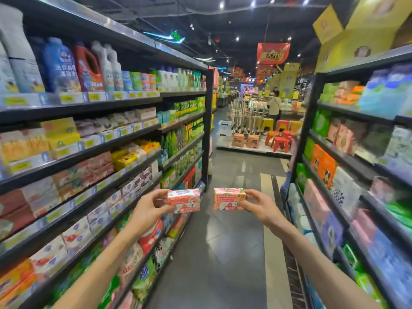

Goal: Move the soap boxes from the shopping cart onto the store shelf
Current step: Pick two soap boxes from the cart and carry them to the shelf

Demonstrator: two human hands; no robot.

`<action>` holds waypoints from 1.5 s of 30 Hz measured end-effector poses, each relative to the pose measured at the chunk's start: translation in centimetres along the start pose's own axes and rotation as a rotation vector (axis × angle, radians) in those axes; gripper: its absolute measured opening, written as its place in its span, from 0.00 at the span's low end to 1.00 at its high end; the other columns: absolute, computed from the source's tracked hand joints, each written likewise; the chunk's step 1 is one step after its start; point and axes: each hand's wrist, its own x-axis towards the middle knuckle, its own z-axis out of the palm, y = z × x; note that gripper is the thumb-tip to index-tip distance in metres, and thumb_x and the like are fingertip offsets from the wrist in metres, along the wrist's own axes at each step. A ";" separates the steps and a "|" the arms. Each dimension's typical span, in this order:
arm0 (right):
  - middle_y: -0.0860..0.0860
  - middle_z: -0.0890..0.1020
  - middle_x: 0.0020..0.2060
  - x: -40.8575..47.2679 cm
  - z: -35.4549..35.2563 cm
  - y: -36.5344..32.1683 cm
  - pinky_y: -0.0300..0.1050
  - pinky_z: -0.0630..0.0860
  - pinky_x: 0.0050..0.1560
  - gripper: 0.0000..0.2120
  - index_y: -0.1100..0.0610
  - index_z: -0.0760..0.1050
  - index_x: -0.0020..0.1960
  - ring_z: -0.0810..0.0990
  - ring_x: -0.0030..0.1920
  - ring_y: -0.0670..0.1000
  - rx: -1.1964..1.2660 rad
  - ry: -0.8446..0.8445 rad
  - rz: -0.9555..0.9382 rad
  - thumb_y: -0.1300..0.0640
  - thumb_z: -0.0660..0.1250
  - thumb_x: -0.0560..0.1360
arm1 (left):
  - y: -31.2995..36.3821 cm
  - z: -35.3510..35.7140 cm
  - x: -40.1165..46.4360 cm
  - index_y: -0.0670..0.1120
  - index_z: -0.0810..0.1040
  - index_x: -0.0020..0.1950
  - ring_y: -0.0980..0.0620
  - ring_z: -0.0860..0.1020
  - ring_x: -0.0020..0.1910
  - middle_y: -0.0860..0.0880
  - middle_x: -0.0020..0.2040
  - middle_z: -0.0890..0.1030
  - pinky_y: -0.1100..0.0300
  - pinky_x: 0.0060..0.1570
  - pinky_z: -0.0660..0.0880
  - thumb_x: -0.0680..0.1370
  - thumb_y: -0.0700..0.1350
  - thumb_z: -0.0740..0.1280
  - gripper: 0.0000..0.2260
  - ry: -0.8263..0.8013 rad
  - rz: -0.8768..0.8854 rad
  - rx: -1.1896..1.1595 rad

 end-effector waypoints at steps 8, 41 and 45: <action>0.49 0.85 0.53 18.1 3.4 2.0 0.35 0.78 0.48 0.13 0.55 0.79 0.60 0.84 0.52 0.42 0.047 -0.157 -0.098 0.62 0.70 0.77 | -4.6 -2.4 10.8 0.48 0.80 0.62 0.63 0.83 0.51 0.54 0.53 0.85 0.70 0.50 0.76 0.73 0.38 0.76 0.19 0.173 -0.068 0.087; 0.46 0.78 0.60 52.0 40.0 -0.2 0.46 0.75 0.62 0.27 0.55 0.73 0.69 0.77 0.60 0.48 0.065 -0.829 -0.383 0.46 0.73 0.74 | -19.2 -18.9 19.7 0.47 0.77 0.65 0.51 0.81 0.57 0.51 0.56 0.82 0.51 0.60 0.77 0.72 0.43 0.78 0.22 0.979 -0.617 0.315; 0.46 0.79 0.58 53.6 41.6 -0.2 0.45 0.76 0.60 0.26 0.54 0.73 0.68 0.79 0.58 0.48 0.036 -0.868 -0.419 0.45 0.73 0.74 | -21.0 -18.8 21.4 0.49 0.77 0.64 0.49 0.81 0.58 0.52 0.54 0.80 0.55 0.58 0.76 0.74 0.46 0.77 0.20 1.011 -0.673 0.340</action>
